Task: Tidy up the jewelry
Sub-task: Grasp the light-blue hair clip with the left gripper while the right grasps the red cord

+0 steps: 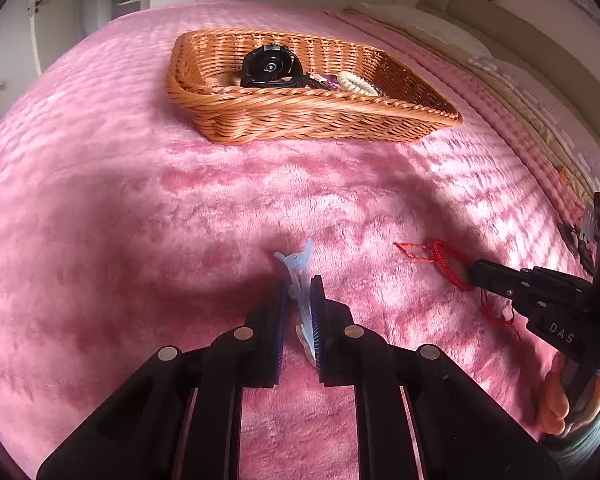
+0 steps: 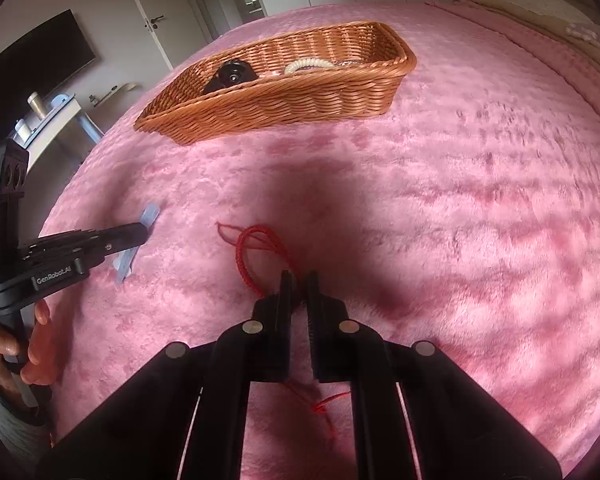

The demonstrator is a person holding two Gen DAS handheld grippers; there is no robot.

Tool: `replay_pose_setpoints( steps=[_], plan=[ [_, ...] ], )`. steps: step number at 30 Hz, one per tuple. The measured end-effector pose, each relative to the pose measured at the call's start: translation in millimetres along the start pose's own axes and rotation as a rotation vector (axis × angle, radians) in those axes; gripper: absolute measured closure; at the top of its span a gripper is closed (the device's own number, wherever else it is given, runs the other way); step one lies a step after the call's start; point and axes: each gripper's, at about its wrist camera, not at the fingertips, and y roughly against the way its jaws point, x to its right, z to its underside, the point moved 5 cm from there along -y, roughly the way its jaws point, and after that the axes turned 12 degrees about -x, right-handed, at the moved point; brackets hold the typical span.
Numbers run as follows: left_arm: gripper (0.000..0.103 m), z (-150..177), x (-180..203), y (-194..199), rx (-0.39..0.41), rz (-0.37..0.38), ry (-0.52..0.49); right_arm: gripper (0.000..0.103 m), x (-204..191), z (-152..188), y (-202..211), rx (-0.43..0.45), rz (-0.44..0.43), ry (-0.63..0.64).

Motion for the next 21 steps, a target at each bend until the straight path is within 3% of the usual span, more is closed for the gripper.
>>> replay_pose_setpoints(
  steps=[3,5,8,15,19,21],
  plan=[
    [0.091,7,4,2,0.022,-0.033,-0.019,0.095,-8,17,7,-0.018,-0.056,0.035],
    [0.085,10,7,3,0.033,-0.038,-0.032,0.073,-4,25,12,-0.014,-0.049,0.032],
    [0.078,16,10,5,0.045,-0.033,-0.040,0.056,3,32,22,0.013,-0.048,0.031],
    [0.072,22,16,7,0.063,-0.052,-0.060,0.056,-17,24,17,0.029,0.042,0.093],
    [0.071,19,12,5,0.065,-0.032,-0.038,0.056,-20,6,-2,0.006,0.072,0.043],
    [0.072,17,11,4,0.070,-0.025,-0.025,0.064,-19,-1,-9,0.006,0.100,0.031]
  ],
)
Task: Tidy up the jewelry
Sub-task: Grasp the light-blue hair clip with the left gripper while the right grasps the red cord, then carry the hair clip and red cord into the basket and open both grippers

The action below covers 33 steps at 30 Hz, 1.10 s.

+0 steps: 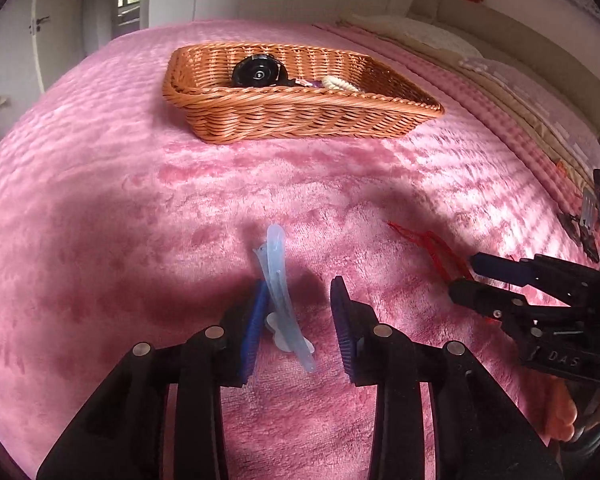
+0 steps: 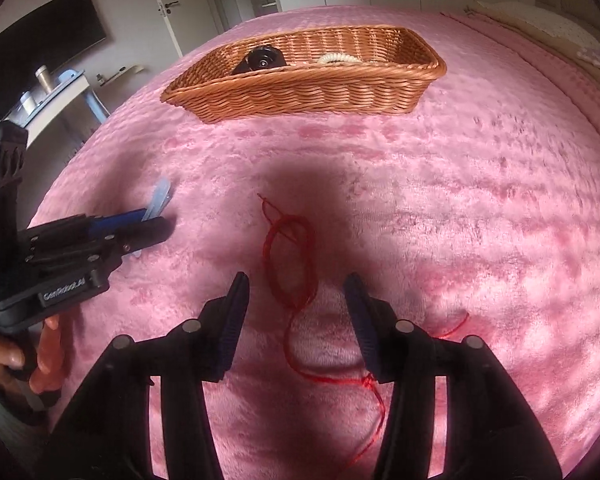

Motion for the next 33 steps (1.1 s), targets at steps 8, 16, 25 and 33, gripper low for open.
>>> replay_pose_setpoints(
  steps=[8,16,25,33],
  plan=[
    [0.090,7,16,-2,0.027,-0.156,-0.053,0.100,-23,7,2,0.014,0.024,0.103],
    [0.090,16,19,28,0.091,0.010,-0.027,0.100,-35,12,30,0.029,-0.086,0.110],
    [0.090,-32,26,83,0.233,0.039,-0.045,0.100,-30,-55,95,0.209,-0.066,0.102],
    [0.090,-126,22,109,0.353,0.065,-0.024,0.100,-9,-163,101,0.299,-0.012,0.059]
  ],
)
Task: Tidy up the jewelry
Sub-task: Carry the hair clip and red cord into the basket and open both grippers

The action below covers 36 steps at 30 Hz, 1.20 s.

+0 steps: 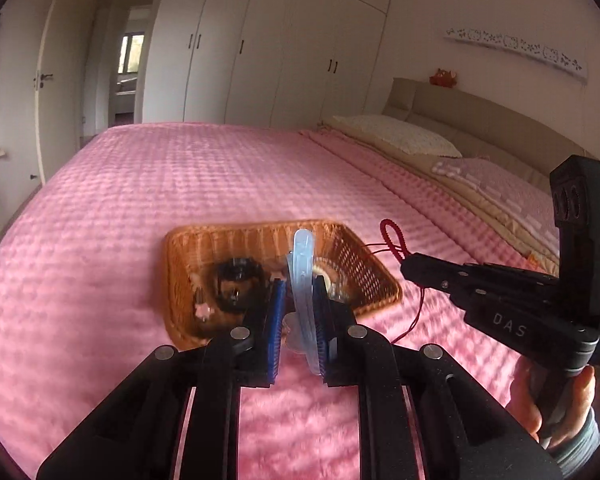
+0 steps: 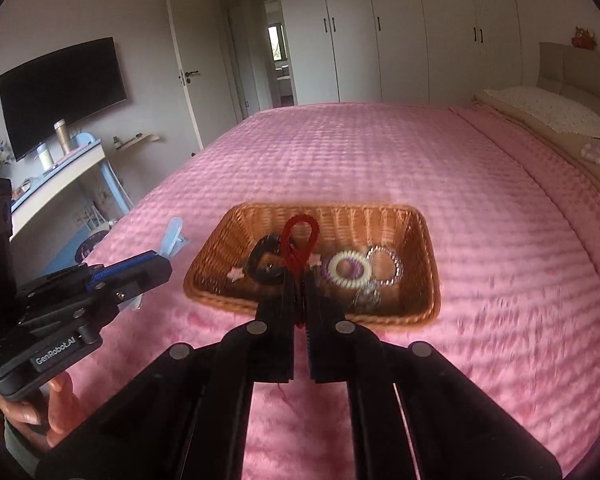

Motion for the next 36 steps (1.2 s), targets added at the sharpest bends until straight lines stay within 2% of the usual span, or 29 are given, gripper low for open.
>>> replay_pose_setpoints(
  steps=[4,8,12,15,19,22,24,25,27,28,29,31,36],
  plan=[
    [0.090,-37,-9,-26,0.026,0.006,0.028,0.100,17,-37,-31,-0.009,0.024,-0.028],
    [0.090,-54,-24,-62,0.027,0.001,0.071,0.100,36,-56,-72,-0.060,0.028,-0.071],
    [0.090,-50,-39,-106,-0.013,0.040,0.153,0.100,47,-56,-113,-0.121,0.025,-0.095],
    [0.090,-42,-44,-130,-0.052,0.020,0.148,0.100,51,-50,-137,-0.175,0.027,-0.093],
    [0.090,-31,-51,-146,-0.087,-0.006,0.137,0.100,53,-39,-153,-0.203,0.048,-0.089],
    [0.090,-28,-53,-150,-0.098,-0.006,0.138,0.099,55,-36,-158,-0.214,0.043,-0.100],
    [0.085,-28,-55,-149,-0.099,-0.005,0.144,0.098,58,-36,-156,-0.216,0.034,-0.111],
    [0.079,-28,-56,-147,-0.094,0.002,0.145,0.092,58,-37,-155,-0.215,0.025,-0.115],
    [0.075,-30,-56,-142,-0.081,0.005,0.148,0.080,60,-37,-147,-0.195,0.005,-0.126],
    [0.070,-30,-57,-139,-0.076,0.011,0.153,0.071,61,-37,-143,-0.184,0.003,-0.128],
    [0.065,-30,-58,-134,-0.066,0.013,0.158,0.067,61,-36,-138,-0.173,0.005,-0.129],
    [0.061,-30,-58,-123,-0.045,0.009,0.163,0.063,60,-33,-128,-0.162,-0.006,-0.133],
    [0.057,-29,-54,-90,0.002,0.014,0.165,0.063,45,-13,-96,-0.135,-0.008,-0.099]
  ],
)
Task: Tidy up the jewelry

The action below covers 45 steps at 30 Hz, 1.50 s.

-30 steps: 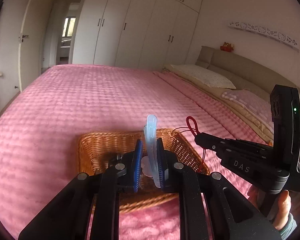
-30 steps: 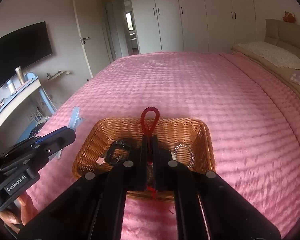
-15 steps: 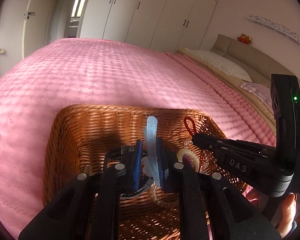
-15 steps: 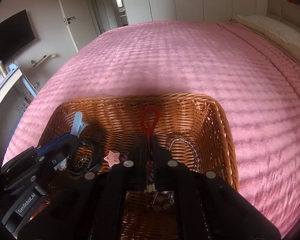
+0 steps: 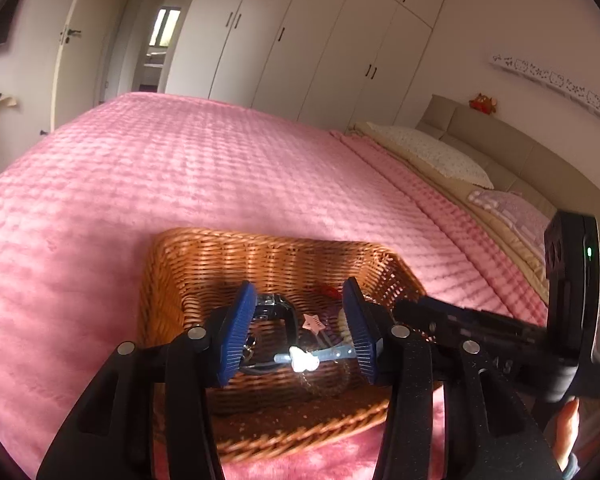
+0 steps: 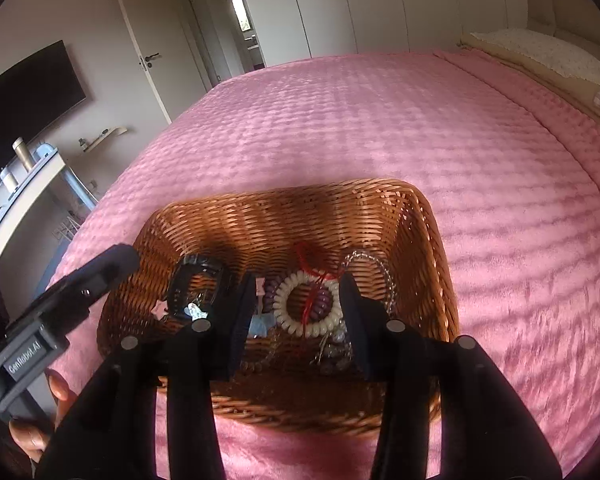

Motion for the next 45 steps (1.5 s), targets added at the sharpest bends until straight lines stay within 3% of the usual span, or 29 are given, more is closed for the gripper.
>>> replay_pose_setpoints(
  steps=[4,8,13,18,20,26,32,45],
  plan=[
    [0.053,12,13,34,0.040,-0.009,-0.034,0.055,-16,27,27,0.045,0.017,0.040],
    [0.035,36,18,70,0.095,-0.071,-0.068,0.050,-30,58,52,0.118,0.060,0.067],
    [0.033,75,14,108,0.159,-0.221,-0.093,0.048,-36,95,76,0.240,0.132,0.072],
    [0.029,109,11,138,0.229,-0.299,-0.085,0.045,-43,122,100,0.350,0.173,0.075],
    [0.026,121,14,148,0.264,-0.317,-0.093,0.038,-46,132,106,0.386,0.185,0.086],
    [0.021,151,18,159,0.343,-0.420,-0.132,0.033,-54,158,107,0.425,0.219,0.125],
    [0.018,173,12,158,0.343,-0.431,-0.123,0.032,-59,171,101,0.434,0.211,0.131],
    [0.011,175,4,152,0.328,-0.425,-0.090,0.025,-60,178,92,0.425,0.194,0.125]
  ],
)
